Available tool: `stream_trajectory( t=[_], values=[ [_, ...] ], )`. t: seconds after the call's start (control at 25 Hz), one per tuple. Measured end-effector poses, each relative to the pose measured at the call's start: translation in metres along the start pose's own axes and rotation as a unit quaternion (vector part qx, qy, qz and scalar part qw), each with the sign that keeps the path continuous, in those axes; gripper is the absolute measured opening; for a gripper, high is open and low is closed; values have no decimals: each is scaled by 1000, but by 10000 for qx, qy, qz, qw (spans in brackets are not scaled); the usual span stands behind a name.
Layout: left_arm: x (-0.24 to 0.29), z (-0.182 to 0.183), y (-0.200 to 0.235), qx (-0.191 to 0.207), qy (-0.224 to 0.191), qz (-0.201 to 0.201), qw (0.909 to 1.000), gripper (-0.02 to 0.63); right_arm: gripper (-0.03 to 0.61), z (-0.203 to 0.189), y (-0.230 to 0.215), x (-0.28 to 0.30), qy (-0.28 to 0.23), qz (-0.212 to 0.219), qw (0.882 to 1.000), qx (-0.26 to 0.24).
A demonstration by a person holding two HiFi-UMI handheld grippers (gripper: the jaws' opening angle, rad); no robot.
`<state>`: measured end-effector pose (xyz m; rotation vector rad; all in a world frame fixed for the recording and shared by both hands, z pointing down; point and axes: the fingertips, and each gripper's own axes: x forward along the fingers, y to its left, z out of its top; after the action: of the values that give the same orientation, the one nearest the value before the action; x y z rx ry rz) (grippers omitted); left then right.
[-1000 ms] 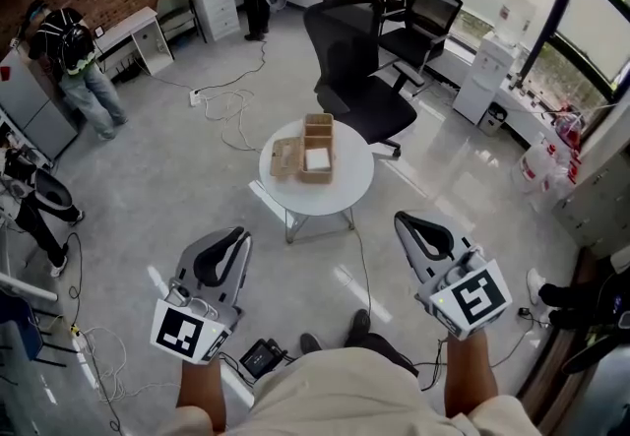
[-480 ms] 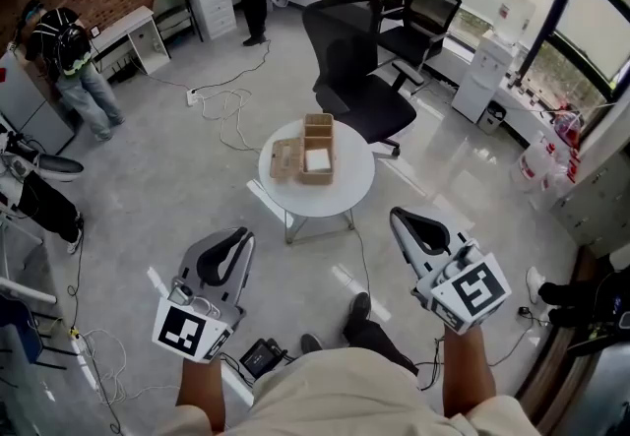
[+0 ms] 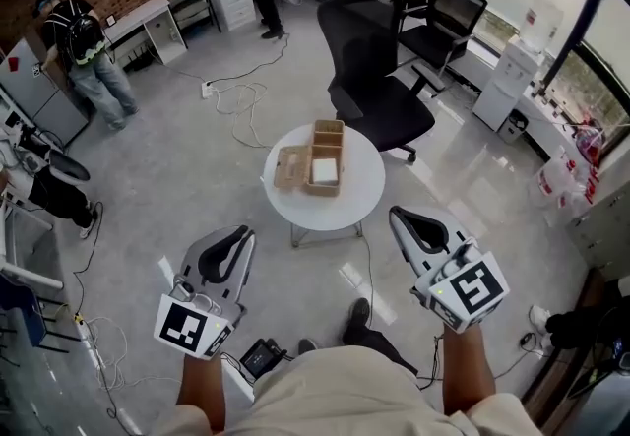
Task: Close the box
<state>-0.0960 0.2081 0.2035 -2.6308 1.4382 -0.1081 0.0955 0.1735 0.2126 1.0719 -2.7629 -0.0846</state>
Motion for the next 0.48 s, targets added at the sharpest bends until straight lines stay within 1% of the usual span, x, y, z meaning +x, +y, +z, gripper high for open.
stream_trajectory(
  t=[0.24,0.48],
  values=[
    [60,-9,5,-50,90,159,9998,34,-8,-13,-58,28,6,216,9998,-25],
    [104,-7,12,11,159,386,9991,34,-8,-15,-100,47,-42,477,9989,-24]
  ],
)
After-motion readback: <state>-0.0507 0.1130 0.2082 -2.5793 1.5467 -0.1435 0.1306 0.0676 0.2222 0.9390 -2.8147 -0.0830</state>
